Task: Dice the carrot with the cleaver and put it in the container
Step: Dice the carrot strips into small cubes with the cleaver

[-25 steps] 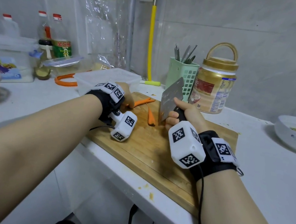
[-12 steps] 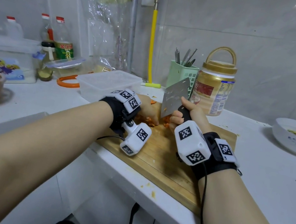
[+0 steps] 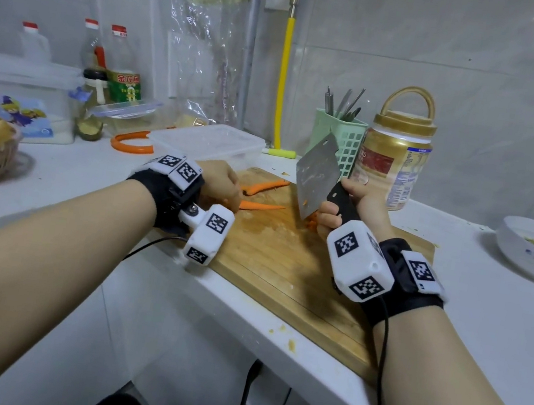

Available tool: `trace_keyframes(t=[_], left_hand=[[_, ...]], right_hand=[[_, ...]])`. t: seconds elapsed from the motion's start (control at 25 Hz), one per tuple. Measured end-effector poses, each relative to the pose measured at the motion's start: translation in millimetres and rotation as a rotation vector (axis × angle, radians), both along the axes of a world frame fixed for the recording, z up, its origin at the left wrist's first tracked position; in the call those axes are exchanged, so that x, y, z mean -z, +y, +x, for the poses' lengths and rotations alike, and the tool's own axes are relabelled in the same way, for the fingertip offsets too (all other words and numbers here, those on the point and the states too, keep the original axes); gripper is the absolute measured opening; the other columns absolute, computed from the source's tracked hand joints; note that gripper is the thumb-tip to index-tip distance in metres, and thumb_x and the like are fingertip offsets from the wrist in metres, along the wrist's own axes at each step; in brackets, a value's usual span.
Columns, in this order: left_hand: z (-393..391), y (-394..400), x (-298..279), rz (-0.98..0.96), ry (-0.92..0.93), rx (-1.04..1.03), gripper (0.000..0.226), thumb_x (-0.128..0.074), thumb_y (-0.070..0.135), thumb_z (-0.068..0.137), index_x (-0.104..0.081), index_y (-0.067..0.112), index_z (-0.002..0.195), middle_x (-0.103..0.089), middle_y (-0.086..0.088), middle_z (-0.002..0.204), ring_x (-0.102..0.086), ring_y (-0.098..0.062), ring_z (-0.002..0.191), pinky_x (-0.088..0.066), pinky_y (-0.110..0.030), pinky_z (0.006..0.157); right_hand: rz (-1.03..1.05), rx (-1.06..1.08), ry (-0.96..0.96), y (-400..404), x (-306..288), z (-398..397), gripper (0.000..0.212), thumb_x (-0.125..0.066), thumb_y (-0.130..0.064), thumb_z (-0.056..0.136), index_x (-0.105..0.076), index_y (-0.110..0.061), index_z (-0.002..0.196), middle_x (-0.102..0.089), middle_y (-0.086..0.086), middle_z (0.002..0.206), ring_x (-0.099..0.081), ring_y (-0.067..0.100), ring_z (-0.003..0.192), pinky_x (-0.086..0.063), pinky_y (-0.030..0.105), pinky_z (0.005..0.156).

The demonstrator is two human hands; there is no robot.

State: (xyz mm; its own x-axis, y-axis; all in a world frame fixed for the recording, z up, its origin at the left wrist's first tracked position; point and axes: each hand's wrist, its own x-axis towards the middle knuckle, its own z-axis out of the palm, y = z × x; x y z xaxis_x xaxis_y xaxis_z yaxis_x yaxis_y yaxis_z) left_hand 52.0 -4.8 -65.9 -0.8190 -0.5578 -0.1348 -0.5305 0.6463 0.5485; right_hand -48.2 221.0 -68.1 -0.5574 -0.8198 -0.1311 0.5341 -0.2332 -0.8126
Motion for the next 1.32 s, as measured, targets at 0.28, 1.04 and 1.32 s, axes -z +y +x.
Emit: trace_keyframes(t=[0.28,1.04,1.32], left_hand=[[-12.3,1.6,16.5,0.094,0.218,0.123,0.013,-0.08,0.018,0.078,-0.078,0.022,0.091,-0.068,0.006,0.081,-0.057,-0.008,0.081,-0.044,-0.02,0.074],[-8.2,-2.0,16.9,0.185,0.196,0.282,0.008,-0.077,0.019,0.081,-0.077,0.027,0.081,-0.068,0.017,0.109,-0.059,0.002,0.103,-0.04,-0.02,0.093],[-5.8,-3.9,26.2,0.221,0.26,0.303,0.008,-0.076,0.021,0.081,-0.076,0.026,0.087,-0.066,0.017,0.111,-0.056,-0.003,0.112,-0.035,-0.022,0.102]], right_hand=[[0.107,0.001,0.007,-1.9,-2.5,1.2,0.021,-0.04,-0.033,0.098,-0.047,-0.014,0.093,-0.041,0.003,0.048,-0.036,0.013,0.03,-0.03,0.014,0.036],[0.139,-0.017,0.017,1.1,-8.2,9.0,0.036,-0.036,-0.028,0.096,-0.05,-0.006,0.071,-0.038,0.0,0.047,-0.035,0.011,0.031,-0.024,0.014,0.044],[0.205,-0.001,0.059,-4.9,-10.9,15.2,0.02,-0.04,-0.029,0.097,-0.034,-0.016,0.084,-0.038,0.001,0.043,-0.035,0.013,0.029,-0.027,0.015,0.042]])
